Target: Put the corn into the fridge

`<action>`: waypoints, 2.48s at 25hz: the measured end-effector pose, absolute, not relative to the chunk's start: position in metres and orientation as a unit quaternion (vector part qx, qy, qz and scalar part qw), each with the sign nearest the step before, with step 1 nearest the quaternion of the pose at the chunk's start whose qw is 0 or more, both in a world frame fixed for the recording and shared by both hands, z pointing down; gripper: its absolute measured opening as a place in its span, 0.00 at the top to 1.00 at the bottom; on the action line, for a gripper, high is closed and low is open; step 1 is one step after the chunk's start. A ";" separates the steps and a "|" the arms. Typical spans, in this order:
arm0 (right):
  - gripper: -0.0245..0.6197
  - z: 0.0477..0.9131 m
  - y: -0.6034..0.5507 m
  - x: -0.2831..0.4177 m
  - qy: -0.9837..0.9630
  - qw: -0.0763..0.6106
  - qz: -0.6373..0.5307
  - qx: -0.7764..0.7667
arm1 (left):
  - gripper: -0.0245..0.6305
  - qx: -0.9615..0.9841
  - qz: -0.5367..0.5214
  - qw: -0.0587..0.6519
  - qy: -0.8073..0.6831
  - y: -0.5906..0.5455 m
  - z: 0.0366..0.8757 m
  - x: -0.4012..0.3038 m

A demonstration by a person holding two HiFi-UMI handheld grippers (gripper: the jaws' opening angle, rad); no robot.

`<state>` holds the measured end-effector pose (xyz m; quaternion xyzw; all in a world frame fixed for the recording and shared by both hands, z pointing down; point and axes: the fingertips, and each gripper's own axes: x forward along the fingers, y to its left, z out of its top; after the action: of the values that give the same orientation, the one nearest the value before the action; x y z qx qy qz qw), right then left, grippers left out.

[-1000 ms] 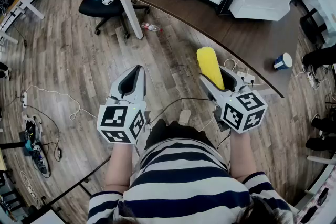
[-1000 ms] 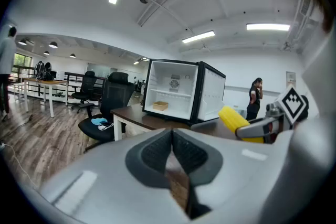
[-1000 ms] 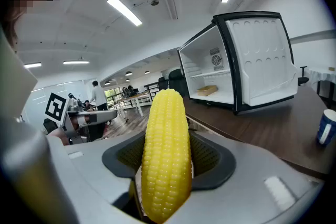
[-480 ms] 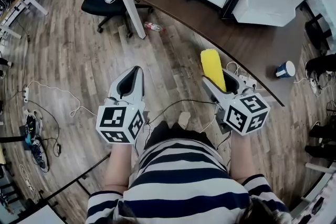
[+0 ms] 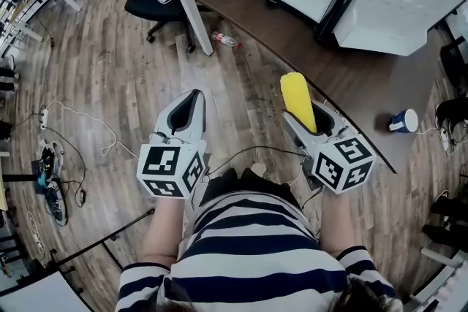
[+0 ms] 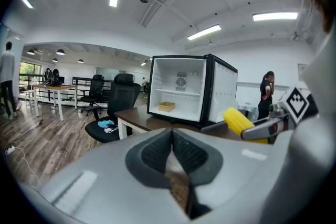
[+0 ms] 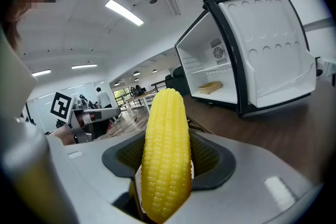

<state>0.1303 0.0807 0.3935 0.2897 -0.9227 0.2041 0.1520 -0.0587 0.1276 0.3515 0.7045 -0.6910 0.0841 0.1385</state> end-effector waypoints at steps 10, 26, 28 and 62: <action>0.57 0.402 0.057 0.127 -0.932 0.165 0.196 0.255 | 0.96 0.691 0.088 0.135 -0.704 0.109 0.355 -0.053; 0.57 0.399 0.018 0.084 -0.936 0.186 0.178 0.242 | 0.96 0.714 0.070 0.127 -0.685 0.054 0.355 -0.074; 0.57 0.398 0.011 0.074 -0.935 0.187 0.180 0.242 | 0.96 0.719 0.068 0.129 -0.679 0.041 0.355 -0.082; 0.57 0.348 -0.201 -0.023 -0.895 0.213 0.151 0.361 | 0.96 0.839 0.082 0.091 -0.530 -0.218 0.326 -0.139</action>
<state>-0.0226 -0.2013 0.3476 0.3615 -0.8951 0.1509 0.2129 -0.1391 -0.2176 0.3257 0.8392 -0.5300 0.0820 0.0908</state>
